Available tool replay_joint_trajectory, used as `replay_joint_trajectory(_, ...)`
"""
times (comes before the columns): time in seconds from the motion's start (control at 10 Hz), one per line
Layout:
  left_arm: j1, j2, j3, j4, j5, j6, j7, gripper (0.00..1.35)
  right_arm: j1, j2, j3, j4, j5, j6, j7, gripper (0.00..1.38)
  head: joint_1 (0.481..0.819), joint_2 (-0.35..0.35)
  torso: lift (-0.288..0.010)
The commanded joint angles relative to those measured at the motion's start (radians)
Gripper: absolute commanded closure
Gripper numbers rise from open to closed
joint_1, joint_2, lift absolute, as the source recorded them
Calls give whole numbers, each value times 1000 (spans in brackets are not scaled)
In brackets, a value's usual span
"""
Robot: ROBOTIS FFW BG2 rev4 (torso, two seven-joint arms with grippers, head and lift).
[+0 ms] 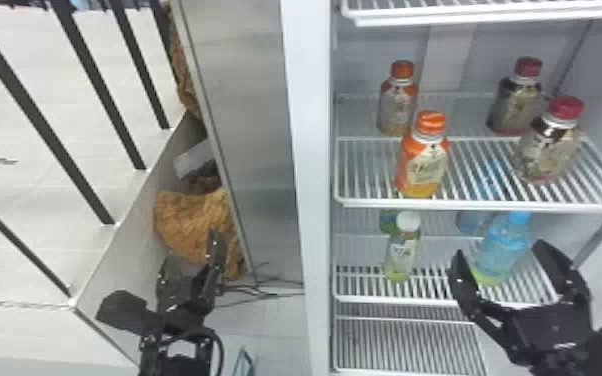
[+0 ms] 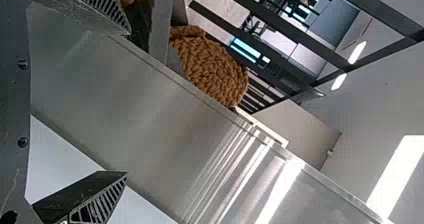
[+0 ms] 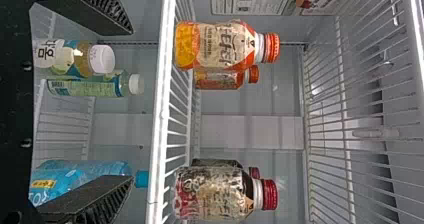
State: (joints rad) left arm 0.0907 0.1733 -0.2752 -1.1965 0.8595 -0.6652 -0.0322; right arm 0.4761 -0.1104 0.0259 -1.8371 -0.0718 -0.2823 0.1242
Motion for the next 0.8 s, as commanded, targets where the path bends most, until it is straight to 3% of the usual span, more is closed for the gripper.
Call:
replay_joint_trajectory(0.0,0,0,0,0,0,0,0,-2,0,0,0,0,0,0,0,-2,695,93,-40)
replay_joint_trajectory(0.7,0,0,0,0,0,0,0,-2,0,0,0,0,0,0,0,-2,695,93,-40)
